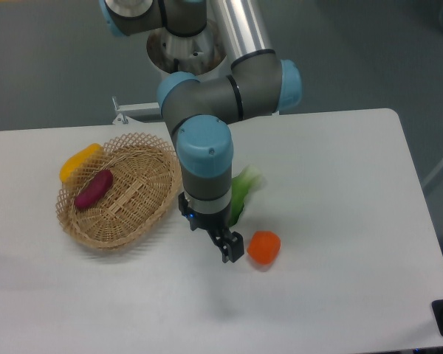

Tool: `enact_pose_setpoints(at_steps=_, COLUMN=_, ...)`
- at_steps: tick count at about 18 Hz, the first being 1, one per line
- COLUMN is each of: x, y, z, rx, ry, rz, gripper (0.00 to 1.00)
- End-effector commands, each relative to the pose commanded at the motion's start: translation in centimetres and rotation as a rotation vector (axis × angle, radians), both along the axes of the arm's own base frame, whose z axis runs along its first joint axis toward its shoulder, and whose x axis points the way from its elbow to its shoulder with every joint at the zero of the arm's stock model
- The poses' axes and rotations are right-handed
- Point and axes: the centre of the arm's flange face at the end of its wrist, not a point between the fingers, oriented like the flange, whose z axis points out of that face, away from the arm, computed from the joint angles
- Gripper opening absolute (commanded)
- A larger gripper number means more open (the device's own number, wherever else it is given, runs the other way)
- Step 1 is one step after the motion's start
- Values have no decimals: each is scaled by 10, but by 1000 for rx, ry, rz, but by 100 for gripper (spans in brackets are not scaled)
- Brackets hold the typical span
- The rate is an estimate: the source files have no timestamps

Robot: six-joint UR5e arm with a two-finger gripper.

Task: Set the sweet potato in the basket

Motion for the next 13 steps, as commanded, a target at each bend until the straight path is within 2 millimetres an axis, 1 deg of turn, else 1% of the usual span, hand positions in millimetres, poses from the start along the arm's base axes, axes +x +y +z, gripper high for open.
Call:
enact_pose_setpoints(at_steps=1, x=-6, y=7, z=0, rx=-3, ry=-1, rz=-1, gripper=100)
enact_pose_setpoints(at_steps=2, x=-12, y=15, z=-5, rx=-21, ry=-6, rz=4, gripper=100)
enact_pose_setpoints(at_steps=3, x=-14, y=18, z=-3, rx=-30, ry=-14, rz=-3, gripper=100)
enact_pose_setpoints(at_steps=5, x=-26, y=14, z=11, rx=-42, ry=-23, rz=-3, gripper=100)
enact_pose_setpoints(at_steps=6, x=-40, y=11, z=21, rx=-39, ry=-16, rz=-20, gripper=100)
enact_pose_setpoints(at_steps=7, x=-63, y=3, z=27, rx=-31, ry=-3, rz=-32, gripper=100)
enact_pose_setpoints(at_steps=8, x=-90, y=-9, z=30, rx=-27, ry=6, rz=-23, gripper=100)
enact_pose_setpoints(at_steps=10, x=-127, y=-28, z=19, rx=-35, ry=9, rz=-16, gripper=100)
enact_pose_setpoints(at_steps=11, x=-152, y=-44, z=18, rx=-39, ry=11, rz=-14, gripper=100)
enact_pose_setpoints(at_steps=12, x=-169, y=-58, z=19, rx=-40, ry=14, rz=-23, gripper=100)
enact_pose_setpoints(at_steps=13, x=-180, y=-70, z=16, rx=-46, ry=11, rz=-32, gripper=100)
